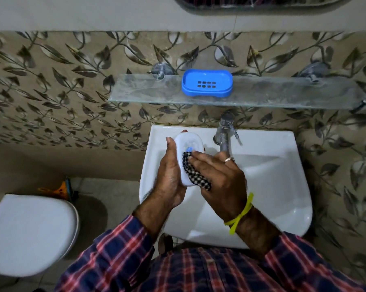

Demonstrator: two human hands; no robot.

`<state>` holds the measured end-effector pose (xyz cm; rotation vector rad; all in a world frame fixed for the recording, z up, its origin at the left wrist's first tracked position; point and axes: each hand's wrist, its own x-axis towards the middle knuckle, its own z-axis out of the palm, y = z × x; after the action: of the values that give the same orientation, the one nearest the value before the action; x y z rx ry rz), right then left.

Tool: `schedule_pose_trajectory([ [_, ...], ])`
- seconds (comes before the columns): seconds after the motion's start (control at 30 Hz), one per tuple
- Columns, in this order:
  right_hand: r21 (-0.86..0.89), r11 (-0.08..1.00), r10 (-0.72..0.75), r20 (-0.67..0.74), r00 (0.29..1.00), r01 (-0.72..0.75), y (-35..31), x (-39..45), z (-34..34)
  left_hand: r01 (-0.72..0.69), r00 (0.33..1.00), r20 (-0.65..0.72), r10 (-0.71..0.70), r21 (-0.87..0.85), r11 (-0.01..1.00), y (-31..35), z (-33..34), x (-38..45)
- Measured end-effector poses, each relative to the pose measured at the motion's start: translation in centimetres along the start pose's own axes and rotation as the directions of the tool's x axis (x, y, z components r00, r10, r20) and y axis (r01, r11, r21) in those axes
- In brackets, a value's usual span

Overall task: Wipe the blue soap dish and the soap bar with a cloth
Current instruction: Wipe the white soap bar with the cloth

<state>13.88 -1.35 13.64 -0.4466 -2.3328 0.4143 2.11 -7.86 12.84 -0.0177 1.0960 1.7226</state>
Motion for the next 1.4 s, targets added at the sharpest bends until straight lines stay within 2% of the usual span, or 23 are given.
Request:
schedule_pose_trajectory([
  [0.03,-0.006,1.000,0.002,0.006,1.000,-0.002,0.1,-0.1,-0.2,-0.006,1.000,0.007,0.006,0.002,1.000,0.0,-0.1,-0.1],
  [0.17,0.032,0.980,0.193,0.026,0.981,-0.194,0.3,2.3,-0.1,0.030,0.998,0.055,-0.030,-0.010,0.999,-0.7,0.3,-0.5],
  [0.3,0.013,0.998,0.060,0.026,0.998,-0.060,-0.4,2.2,0.1,-0.020,0.997,0.070,0.019,0.010,1.000,-0.8,-0.4,-0.8],
  [0.4,0.036,0.981,0.192,0.008,0.981,-0.192,0.5,2.7,-0.1,-0.030,0.998,0.055,0.029,0.017,0.999,-1.2,-0.7,-0.9],
  [0.43,0.045,0.978,0.203,0.028,0.979,-0.205,0.4,3.0,0.0,-0.016,0.998,0.061,0.015,0.022,1.000,-1.2,-0.6,-1.0],
  [0.53,0.061,0.991,0.114,0.072,0.991,-0.119,-0.2,2.6,0.0,-0.055,0.995,0.082,0.053,0.026,0.998,-0.8,-0.7,-1.1],
  [0.67,0.123,0.963,0.239,0.016,0.971,-0.239,0.2,1.6,-0.2,-0.086,0.996,0.032,0.087,-0.007,0.996,0.0,-0.7,-1.4],
  [0.8,0.054,0.998,0.041,0.021,0.999,-0.042,-1.6,-0.4,0.1,-0.072,0.997,-0.030,0.074,0.040,0.997,0.6,-0.8,-1.1],
  [0.93,0.100,0.976,0.196,-0.005,0.981,-0.194,-1.0,-0.8,0.1,-0.024,0.998,-0.050,0.024,0.007,1.000,0.7,-0.2,-1.0],
  [1.03,0.025,0.999,0.046,0.055,0.997,-0.048,-1.5,-1.9,0.2,-0.041,0.996,-0.079,0.039,-0.024,0.999,1.1,-0.2,-0.6],
  [1.07,0.009,0.999,0.047,0.061,0.997,-0.048,-1.3,-2.3,0.2,-0.055,0.995,-0.080,0.052,-0.030,0.998,1.3,-0.2,-0.5],
  [1.17,0.027,0.974,0.225,0.010,0.974,-0.225,-0.6,-2.7,0.1,-0.042,0.995,-0.095,0.034,-0.081,0.996,1.1,-0.2,-0.5],
  [1.2,0.020,0.974,0.224,0.013,0.974,-0.224,-0.7,-2.8,0.2,-0.041,0.994,-0.100,0.034,-0.077,0.996,1.1,-0.2,-0.5],
  [1.3,-0.033,0.997,0.079,0.103,0.992,-0.076,-1.5,-3.4,-0.1,-0.059,0.994,-0.090,0.055,-0.042,0.997,1.5,-0.1,-0.3],
  [1.4,-0.007,0.990,0.143,0.037,0.989,-0.143,-1.3,-2.9,0.0,-0.064,0.992,-0.110,0.058,-0.046,0.997,1.7,0.1,-0.2],
])
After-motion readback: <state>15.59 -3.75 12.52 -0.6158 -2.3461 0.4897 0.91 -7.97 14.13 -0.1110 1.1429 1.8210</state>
